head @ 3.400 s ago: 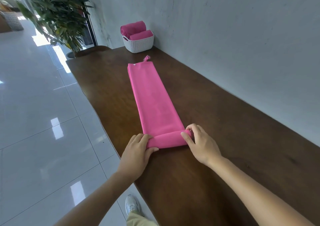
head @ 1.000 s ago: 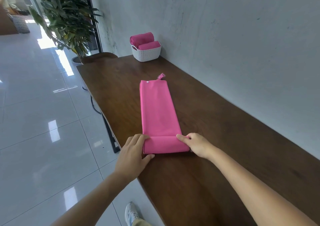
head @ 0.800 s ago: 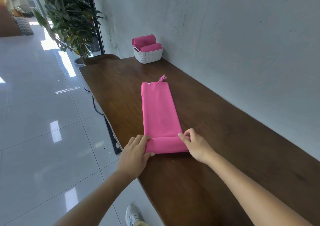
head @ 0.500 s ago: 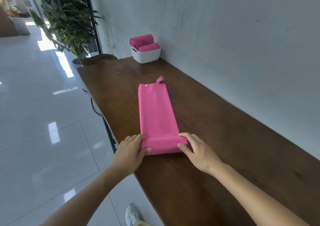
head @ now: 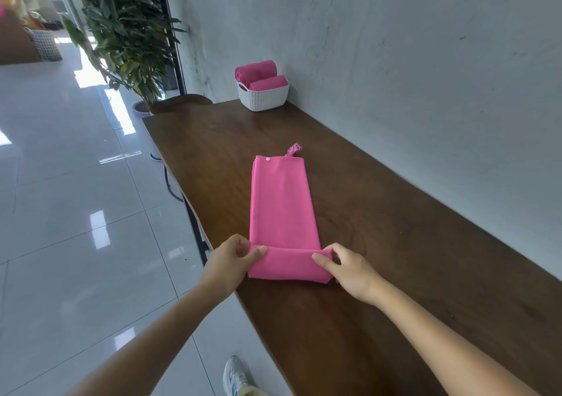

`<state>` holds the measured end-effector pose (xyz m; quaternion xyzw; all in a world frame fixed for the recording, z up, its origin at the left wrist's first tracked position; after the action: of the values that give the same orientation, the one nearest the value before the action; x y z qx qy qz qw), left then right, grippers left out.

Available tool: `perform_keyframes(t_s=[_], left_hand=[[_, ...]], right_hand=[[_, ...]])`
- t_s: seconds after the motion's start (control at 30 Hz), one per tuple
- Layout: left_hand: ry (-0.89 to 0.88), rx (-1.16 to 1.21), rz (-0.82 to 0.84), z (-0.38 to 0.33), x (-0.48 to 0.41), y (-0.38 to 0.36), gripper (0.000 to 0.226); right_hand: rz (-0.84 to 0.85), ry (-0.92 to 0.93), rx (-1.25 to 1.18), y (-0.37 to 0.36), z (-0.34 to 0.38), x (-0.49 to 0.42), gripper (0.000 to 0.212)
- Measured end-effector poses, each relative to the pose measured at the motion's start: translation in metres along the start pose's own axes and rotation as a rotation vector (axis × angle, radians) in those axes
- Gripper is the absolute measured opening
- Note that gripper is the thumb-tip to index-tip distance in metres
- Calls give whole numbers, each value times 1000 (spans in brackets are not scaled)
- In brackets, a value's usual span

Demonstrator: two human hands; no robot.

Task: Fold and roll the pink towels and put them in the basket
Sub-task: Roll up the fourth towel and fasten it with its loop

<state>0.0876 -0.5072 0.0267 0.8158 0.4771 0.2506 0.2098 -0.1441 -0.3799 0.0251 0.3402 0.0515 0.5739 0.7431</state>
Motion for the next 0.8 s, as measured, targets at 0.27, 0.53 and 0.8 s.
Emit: perform_keyframes(t_s=[0.27, 0.53, 0.8], left_hand=[[-382, -347, -153, -30, 13, 7, 38], [-368, -506, -97, -27, 0, 3, 58], [-261, -452, 95, -19, -15, 3, 57]], right_hand=[[-61, -111, -31, 11, 2, -19, 49], [-217, -146, 85, 20, 8, -23, 50], [-279, 136, 178, 18, 33, -1, 35]])
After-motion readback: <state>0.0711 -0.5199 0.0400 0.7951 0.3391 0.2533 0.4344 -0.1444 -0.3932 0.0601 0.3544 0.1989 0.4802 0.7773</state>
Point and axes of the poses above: each hand's wrist, its own x-axis away from the middle knuckle, its own y-axis out of the back of the hand, z = x × y, the point moved 10 cm from there along -x, towards the middle knuckle, and after that the axes turned 5 degrees about -x, right-handed, at the moved point
